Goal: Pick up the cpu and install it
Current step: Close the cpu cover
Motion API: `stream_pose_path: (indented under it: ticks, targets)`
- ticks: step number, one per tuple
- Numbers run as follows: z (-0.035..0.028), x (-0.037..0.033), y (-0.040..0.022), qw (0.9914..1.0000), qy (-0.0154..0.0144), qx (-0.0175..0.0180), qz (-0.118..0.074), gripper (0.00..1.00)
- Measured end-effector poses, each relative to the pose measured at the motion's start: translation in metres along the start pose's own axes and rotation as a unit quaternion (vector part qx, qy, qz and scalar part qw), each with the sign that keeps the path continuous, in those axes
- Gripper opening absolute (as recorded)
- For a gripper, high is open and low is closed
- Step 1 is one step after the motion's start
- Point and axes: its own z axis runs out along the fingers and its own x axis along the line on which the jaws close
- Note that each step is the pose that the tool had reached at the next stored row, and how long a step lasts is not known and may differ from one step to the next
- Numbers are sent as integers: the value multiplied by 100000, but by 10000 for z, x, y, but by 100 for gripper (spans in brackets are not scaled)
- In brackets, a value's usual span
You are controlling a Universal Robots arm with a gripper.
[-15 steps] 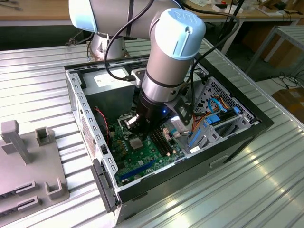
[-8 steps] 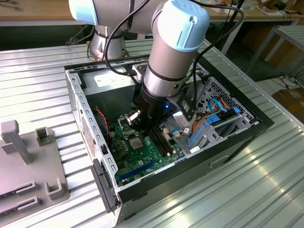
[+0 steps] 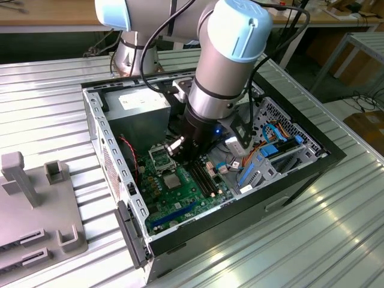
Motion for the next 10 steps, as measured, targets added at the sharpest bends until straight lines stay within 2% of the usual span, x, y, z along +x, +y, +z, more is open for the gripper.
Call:
stream_pose_path:
  ticks: [3,7,10]
  targets:
    - [-13,-4,6,100000,5,12,-34,11]
    - [-130,-2,21,100000,6,11,-232,11]
    - [-144,-3,35,99999,3,11,-430,11]
